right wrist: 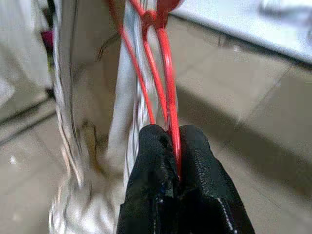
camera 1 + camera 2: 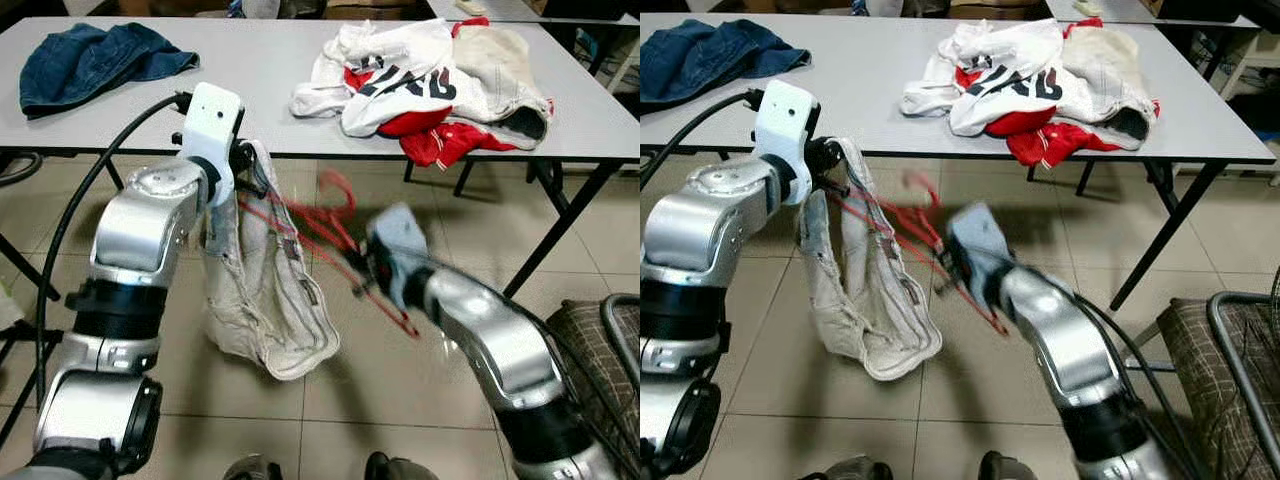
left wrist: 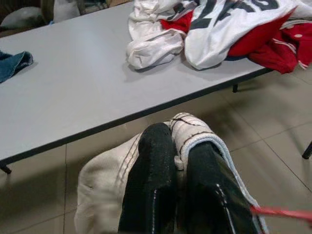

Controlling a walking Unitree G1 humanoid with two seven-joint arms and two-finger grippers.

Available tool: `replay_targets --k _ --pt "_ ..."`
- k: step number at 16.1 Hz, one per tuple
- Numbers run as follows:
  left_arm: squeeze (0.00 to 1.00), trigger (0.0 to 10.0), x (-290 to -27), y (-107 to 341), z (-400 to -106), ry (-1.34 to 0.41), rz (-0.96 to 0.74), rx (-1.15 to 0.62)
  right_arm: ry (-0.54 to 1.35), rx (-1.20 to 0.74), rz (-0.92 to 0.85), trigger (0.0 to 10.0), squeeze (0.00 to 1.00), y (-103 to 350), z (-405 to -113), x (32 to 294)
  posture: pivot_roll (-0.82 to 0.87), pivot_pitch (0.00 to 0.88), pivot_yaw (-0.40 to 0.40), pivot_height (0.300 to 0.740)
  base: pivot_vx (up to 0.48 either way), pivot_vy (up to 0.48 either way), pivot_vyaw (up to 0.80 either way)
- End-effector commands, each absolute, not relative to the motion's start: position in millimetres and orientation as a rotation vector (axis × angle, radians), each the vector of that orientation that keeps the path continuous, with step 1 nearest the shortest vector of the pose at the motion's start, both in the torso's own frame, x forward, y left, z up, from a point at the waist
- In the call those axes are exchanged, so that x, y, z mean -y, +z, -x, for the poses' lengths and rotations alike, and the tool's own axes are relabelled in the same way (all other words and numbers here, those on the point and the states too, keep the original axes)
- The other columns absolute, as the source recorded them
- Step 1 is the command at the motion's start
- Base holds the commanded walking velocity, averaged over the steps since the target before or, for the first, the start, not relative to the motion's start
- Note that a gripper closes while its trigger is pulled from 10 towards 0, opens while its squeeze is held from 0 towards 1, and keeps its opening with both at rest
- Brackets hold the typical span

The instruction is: Hang hanger

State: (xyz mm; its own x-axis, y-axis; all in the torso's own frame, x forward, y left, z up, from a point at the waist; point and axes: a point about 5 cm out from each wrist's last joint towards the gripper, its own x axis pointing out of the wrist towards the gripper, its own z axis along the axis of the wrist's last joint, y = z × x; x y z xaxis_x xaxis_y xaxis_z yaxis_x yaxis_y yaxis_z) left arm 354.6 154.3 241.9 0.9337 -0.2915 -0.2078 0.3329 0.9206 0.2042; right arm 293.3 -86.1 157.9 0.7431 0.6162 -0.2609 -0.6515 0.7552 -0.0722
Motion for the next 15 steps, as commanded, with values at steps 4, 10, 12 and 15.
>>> replay_targets --k 4,10,12,15 --pt "0.0 10.0 -155 249 -341 -0.334 -0.26 -0.156 0.663 -0.213 0.07 10.0 0.0 166 -291 83 -0.05 0.096 0.03 0.74 0.0 0.0 0.0" --pt "0.0 10.0 -176 247 -352 -0.144 -0.193 -0.164 0.536 -0.496 0.24 10.0 0.0 122 -280 112 -0.05 0.095 0.034 0.74 0.0 0.0 0.0" --pt "0.0 10.0 -170 235 -351 -0.16 -0.209 -0.199 0.37 -0.45 0.329 10.0 0.0 127 -288 133 -0.06 0.094 0.039 0.74 0.0 0.0 0.0" --pt "0.0 10.0 -157 233 -346 -0.233 -0.197 -0.196 0.4 -0.336 0.319 10.0 0.0 141 -297 127 -0.06 0.089 0.039 0.74 0.0 0.0 0.0"
